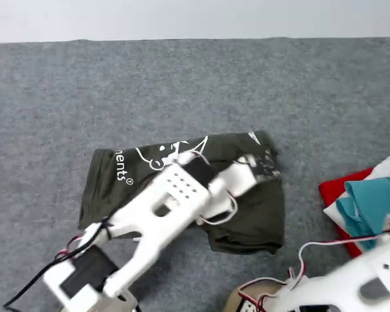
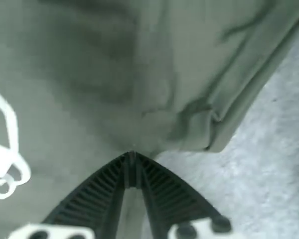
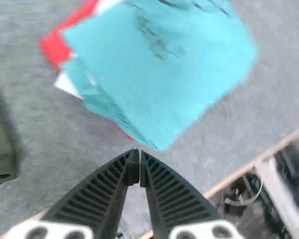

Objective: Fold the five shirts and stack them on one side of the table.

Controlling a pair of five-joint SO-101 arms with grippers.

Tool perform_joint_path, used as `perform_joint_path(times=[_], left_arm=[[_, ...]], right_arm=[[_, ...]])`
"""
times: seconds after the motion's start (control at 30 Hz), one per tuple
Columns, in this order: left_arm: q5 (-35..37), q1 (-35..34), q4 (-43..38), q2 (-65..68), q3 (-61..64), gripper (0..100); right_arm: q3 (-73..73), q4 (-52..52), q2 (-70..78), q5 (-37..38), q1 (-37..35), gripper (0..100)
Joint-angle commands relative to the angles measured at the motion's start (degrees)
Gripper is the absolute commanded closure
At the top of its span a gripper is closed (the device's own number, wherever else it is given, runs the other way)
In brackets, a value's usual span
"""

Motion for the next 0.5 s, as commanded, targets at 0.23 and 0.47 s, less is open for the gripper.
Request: perform_joint_path(times=[0.23,0.47], left_arm=[[1.1,7.5,-0.9,8.4,-10.4,93],[1.1,12.0,-0.5,10.7,-12.8,86]], right_arm=[[1.7,0.0,-1.5,-0.3,5.5,98.8],[1.5,0.9,-1.8,-0.3,5.6,98.8]])
